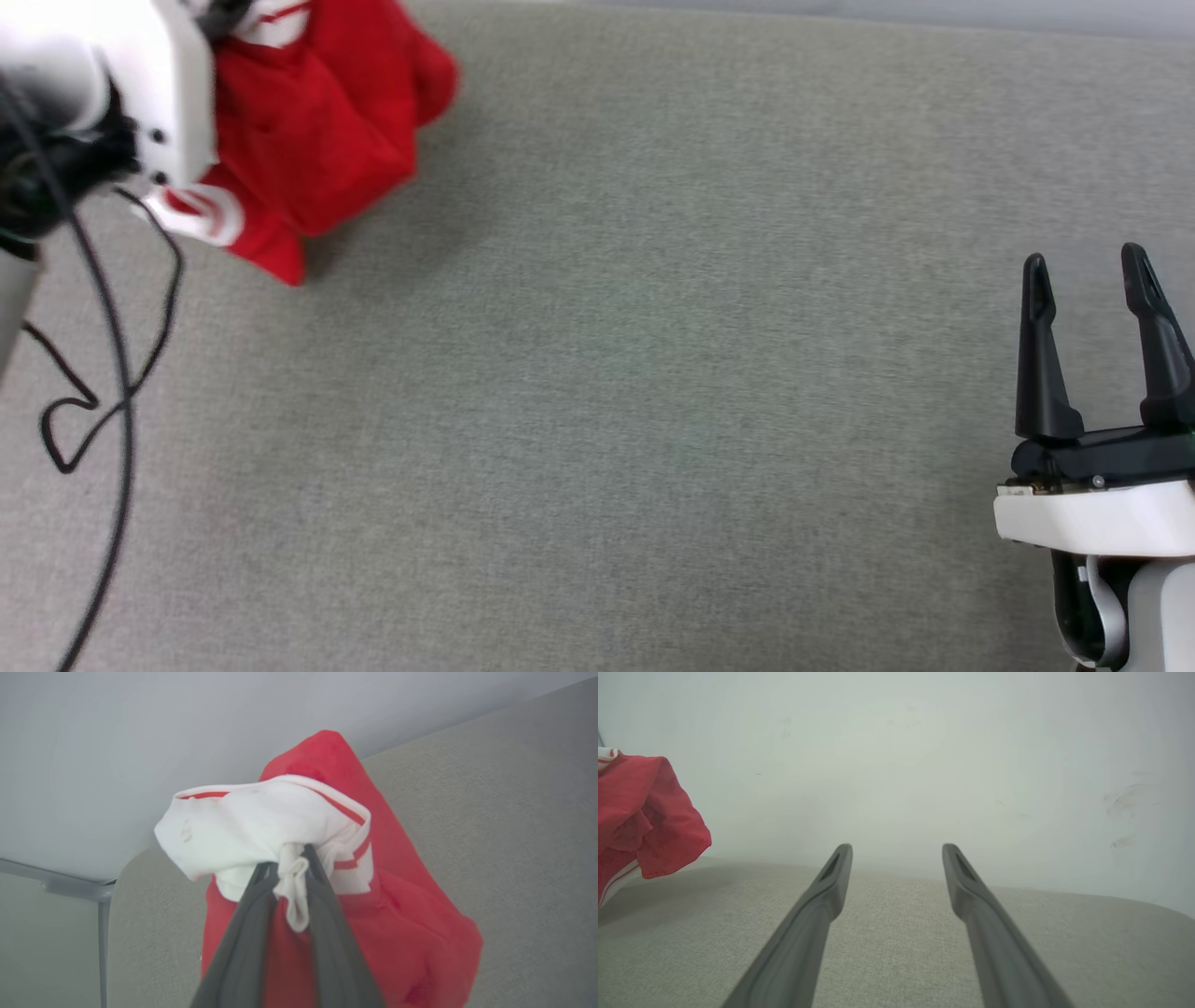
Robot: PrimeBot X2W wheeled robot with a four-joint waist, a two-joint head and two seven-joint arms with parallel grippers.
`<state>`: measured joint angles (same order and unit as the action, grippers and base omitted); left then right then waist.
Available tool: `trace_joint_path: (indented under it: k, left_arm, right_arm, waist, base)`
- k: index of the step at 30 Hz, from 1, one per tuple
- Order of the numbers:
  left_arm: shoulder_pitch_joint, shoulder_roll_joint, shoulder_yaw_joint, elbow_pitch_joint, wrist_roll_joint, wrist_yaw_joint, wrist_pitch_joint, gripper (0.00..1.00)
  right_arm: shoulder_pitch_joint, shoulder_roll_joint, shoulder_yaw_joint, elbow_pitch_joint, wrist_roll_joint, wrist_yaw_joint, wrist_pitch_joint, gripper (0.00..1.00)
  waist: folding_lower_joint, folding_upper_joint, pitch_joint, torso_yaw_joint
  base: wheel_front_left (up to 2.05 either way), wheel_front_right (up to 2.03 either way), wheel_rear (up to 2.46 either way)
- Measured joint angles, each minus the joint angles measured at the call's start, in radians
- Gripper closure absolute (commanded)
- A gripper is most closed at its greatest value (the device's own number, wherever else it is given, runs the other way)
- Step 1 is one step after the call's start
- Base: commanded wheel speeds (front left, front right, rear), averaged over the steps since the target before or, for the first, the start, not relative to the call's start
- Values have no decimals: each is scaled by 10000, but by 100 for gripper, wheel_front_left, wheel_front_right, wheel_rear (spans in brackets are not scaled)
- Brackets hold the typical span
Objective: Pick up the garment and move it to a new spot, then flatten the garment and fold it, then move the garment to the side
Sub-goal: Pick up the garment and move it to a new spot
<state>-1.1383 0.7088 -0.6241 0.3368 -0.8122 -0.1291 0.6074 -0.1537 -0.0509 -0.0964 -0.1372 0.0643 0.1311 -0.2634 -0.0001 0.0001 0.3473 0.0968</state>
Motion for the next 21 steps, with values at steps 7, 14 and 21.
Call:
trace_joint_path:
  k: [7, 14, 21]
  left_arm:
    - [-292, -504, -1360, -1356, 8, 0, 38, 100]
    - [-471, -1555, -3112, -1977, 65, 0, -265, 100]
    - [-847, -2619, -5279, -1831, -31, 0, -807, 100]
  right_arm:
    - [93, -2, -69, 67, 265, 0, 0, 0]
    - [-25, -4, -144, 98, 575, 0, 0, 0]
    - [-238, -2, -174, 109, 811, 0, 0, 0]
  waist:
    - [0, 0, -299, -664]
    - [0, 0, -173, -1373]
    - [1, 0, 206, -1963]
  base:
    - [0, 0, 0]
    - [0, 0, 0]
    - [0, 0, 0]
